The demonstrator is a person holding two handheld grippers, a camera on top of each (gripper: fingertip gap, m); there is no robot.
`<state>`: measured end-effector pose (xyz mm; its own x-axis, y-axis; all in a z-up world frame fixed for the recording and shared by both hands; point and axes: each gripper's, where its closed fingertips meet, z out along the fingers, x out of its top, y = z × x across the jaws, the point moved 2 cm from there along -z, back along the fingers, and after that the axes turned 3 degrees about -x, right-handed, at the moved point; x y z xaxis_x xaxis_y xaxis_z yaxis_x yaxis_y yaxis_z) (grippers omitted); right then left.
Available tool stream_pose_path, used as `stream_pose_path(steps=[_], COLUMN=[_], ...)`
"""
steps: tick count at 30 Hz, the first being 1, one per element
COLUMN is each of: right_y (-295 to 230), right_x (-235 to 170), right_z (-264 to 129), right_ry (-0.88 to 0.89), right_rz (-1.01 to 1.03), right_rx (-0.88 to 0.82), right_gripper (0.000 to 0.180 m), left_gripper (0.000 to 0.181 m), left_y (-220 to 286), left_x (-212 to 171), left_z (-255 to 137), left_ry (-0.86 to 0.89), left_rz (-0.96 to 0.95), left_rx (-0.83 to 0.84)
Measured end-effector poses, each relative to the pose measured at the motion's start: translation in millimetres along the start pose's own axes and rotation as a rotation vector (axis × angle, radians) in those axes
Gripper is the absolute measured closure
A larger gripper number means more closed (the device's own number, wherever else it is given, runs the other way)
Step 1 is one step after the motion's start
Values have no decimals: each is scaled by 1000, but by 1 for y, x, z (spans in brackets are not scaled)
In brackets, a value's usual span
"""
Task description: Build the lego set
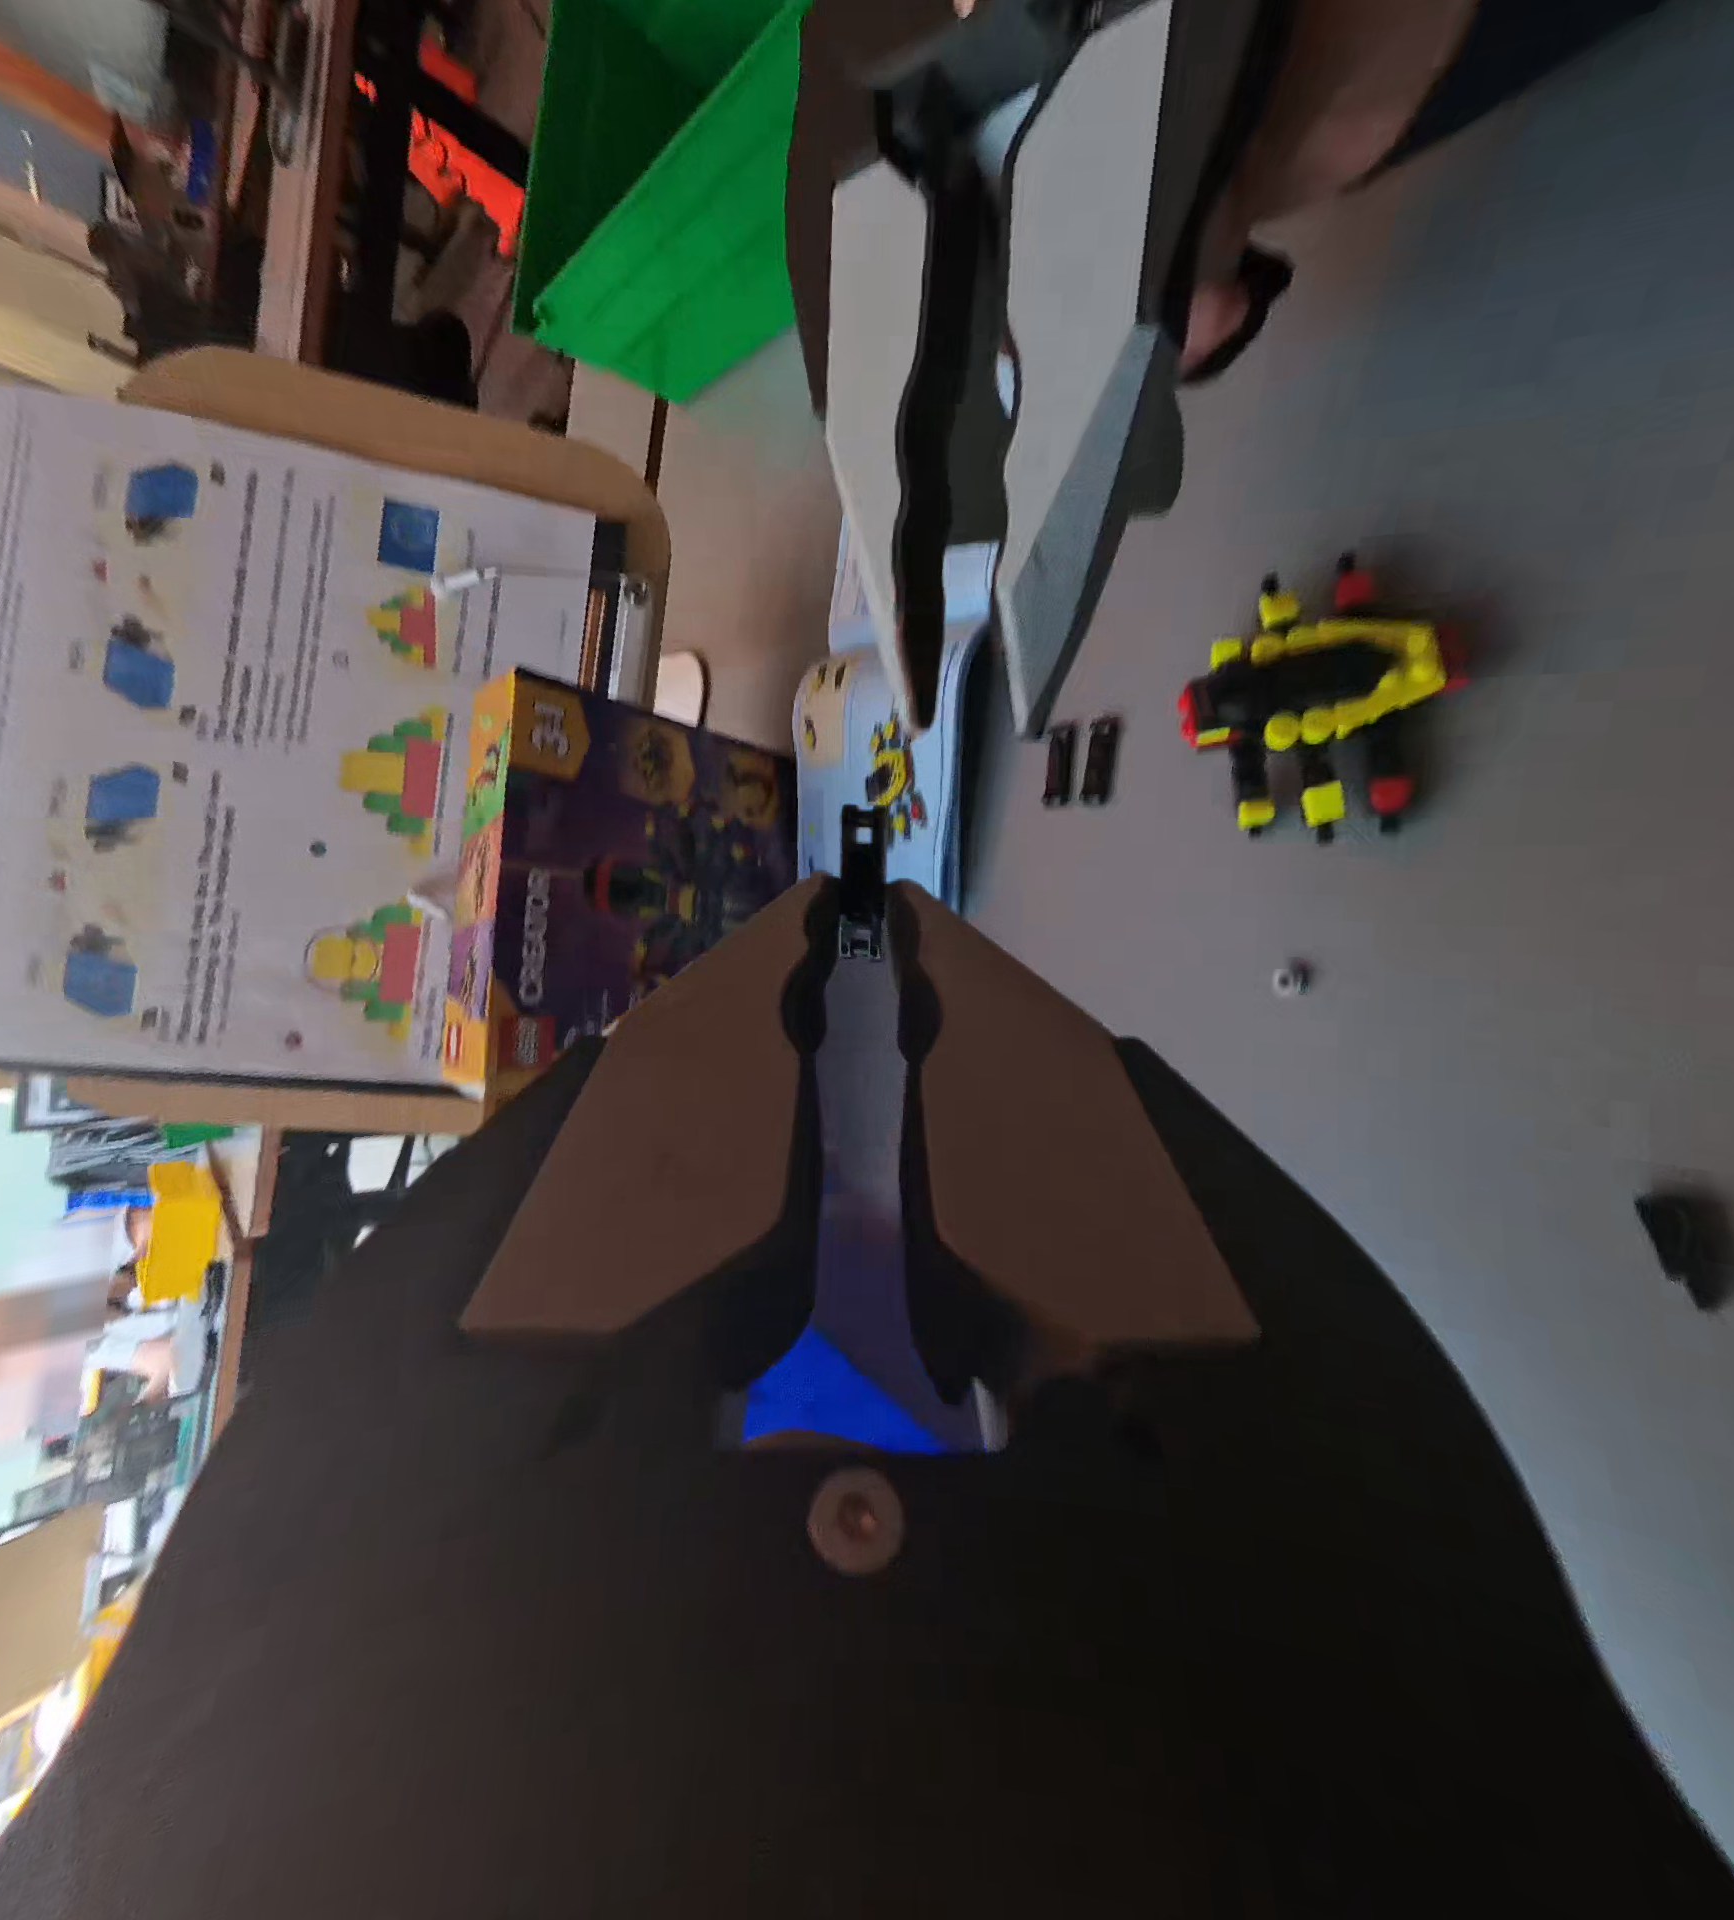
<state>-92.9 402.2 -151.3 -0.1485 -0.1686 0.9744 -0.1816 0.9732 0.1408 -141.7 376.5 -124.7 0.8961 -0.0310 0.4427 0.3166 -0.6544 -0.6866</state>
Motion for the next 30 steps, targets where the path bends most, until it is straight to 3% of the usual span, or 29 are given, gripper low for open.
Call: stream_pose_path(steps=[1, 8, 19, 30], right_y=[-2, 8, 24, 18], right_x=[4, 19, 28, 22], right_z=[0, -19, -43, -31], right_ry=[22, 100, 172, 133], right_rz=[-3, -33, -33, -42], right_rx=[-4, -71, -112, -102], right_gripper=[159, 166, 176, 174], left_gripper=[175, 175, 175, 175], left_y=[2, -8, -14, -2], left_x=[10, 49, 49, 41], left_z=[8, 33, 46, 50], left_ry=[49, 314, 626, 663], left_rz=[-13, -90, -249, -372], left_rx=[-6, 20, -84, -214])
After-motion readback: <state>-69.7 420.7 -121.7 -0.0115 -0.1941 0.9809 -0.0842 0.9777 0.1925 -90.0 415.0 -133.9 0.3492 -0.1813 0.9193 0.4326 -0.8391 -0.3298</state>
